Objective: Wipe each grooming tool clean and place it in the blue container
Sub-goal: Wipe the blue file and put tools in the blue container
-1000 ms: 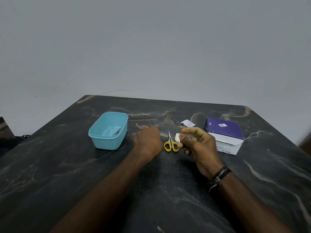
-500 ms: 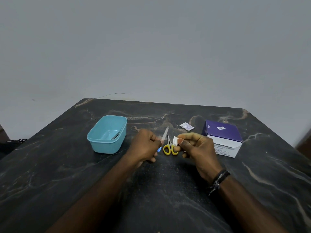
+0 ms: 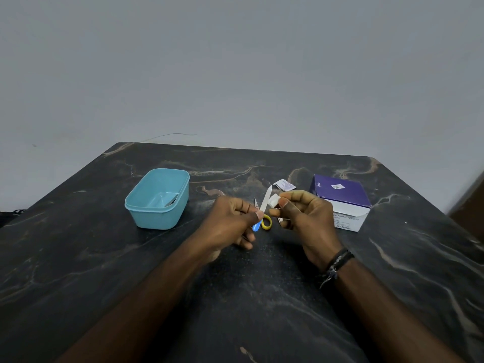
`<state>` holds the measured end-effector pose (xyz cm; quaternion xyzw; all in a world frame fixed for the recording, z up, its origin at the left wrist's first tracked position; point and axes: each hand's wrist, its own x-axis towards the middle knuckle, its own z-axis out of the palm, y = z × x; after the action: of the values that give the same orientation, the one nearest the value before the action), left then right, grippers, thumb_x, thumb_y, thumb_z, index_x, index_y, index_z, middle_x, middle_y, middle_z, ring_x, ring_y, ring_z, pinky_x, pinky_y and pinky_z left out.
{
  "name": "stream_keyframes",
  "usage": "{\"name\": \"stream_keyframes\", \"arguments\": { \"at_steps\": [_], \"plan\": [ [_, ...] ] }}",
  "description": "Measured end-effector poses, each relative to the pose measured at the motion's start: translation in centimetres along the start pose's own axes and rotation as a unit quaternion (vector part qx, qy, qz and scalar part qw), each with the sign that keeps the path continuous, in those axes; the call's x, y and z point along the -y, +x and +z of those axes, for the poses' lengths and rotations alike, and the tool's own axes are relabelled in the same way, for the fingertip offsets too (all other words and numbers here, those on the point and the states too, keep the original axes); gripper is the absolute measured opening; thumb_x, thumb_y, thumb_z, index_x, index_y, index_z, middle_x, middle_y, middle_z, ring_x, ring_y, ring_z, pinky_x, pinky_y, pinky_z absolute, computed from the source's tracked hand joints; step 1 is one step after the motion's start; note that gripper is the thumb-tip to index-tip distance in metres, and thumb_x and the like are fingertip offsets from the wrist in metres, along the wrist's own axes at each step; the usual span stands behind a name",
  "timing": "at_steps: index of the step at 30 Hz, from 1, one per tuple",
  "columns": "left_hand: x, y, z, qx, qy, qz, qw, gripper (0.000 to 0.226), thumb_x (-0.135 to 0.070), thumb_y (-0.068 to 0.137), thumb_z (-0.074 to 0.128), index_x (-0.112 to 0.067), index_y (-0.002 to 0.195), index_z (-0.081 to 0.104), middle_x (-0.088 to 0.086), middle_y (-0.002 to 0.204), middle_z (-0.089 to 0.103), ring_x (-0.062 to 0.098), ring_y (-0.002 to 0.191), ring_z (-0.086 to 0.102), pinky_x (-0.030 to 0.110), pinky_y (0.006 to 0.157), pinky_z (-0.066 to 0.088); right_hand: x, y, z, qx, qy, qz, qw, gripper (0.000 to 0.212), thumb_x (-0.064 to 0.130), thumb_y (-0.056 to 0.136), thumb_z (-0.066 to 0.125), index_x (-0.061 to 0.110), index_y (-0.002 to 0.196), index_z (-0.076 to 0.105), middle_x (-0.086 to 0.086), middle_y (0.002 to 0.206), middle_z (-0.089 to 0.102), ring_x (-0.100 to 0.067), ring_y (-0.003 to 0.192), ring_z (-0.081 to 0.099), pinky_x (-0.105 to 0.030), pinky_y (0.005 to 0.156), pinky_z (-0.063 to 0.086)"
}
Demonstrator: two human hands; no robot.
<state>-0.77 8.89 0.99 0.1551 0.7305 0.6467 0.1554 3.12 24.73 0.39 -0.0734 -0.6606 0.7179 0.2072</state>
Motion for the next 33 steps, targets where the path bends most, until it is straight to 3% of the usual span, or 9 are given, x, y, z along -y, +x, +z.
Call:
{"name": "stream_keyframes", "arguments": {
  "at_steps": [11, 25, 29, 33],
  "plan": [
    [0.3, 0.0, 0.2, -0.009, 0.012, -0.002, 1.0, 0.015, -0.013, 0.091, 0.067, 0.002, 0.094, 0.066, 0.016, 0.071, 0.063, 0.013, 0.046, 0.057, 0.028, 0.044, 0.054, -0.1, -0.1, 0.1, 0.013, -0.012, -0.007, 1.0, 0.009, -0.001, 0.091, 0.061, 0.006, 0.089, 0.066, -0.011, 0.078, 0.074, -0.015, 0.066, 0.072, -0.018, 0.048, 0.048],
    [0.7, -0.2, 0.9, -0.01, 0.016, 0.008, 1.0, 0.01, -0.008, 0.091, 0.066, -0.001, 0.085, 0.064, -0.001, 0.053, 0.064, 0.014, 0.044, 0.058, 0.032, 0.047, 0.056, -0.3, -0.5, 0.3, 0.037, -0.074, -0.013, 0.996, 0.008, -0.002, 0.081, 0.073, 0.001, 0.086, 0.067, -0.008, 0.069, 0.073, -0.015, 0.057, 0.067, -0.017, 0.046, 0.047],
    [0.7, -0.2, 1.0, -0.025, 0.019, 0.016, 0.999, 0.008, -0.006, 0.09, 0.066, 0.002, 0.087, 0.064, 0.012, 0.067, 0.066, 0.015, 0.045, 0.06, 0.037, 0.051, 0.058, -0.6, -0.5, 0.2, 0.046, -0.088, 0.001, 0.995, 0.011, 0.002, 0.079, 0.076, 0.001, 0.085, 0.067, -0.019, 0.074, 0.073, -0.021, 0.059, 0.066, -0.02, 0.045, 0.046],
    [0.6, -0.3, 1.0, -0.019, 0.012, 0.001, 1.0, 0.005, -0.002, 0.088, 0.067, 0.001, 0.089, 0.063, 0.014, 0.069, 0.065, 0.015, 0.047, 0.06, 0.034, 0.051, 0.059, -0.6, -0.4, 0.2, 0.035, -0.074, 0.017, 0.996, 0.01, 0.002, 0.079, 0.076, 0.001, 0.084, 0.068, -0.022, 0.075, 0.072, -0.023, 0.059, 0.065, -0.019, 0.043, 0.044]
  ]
}}
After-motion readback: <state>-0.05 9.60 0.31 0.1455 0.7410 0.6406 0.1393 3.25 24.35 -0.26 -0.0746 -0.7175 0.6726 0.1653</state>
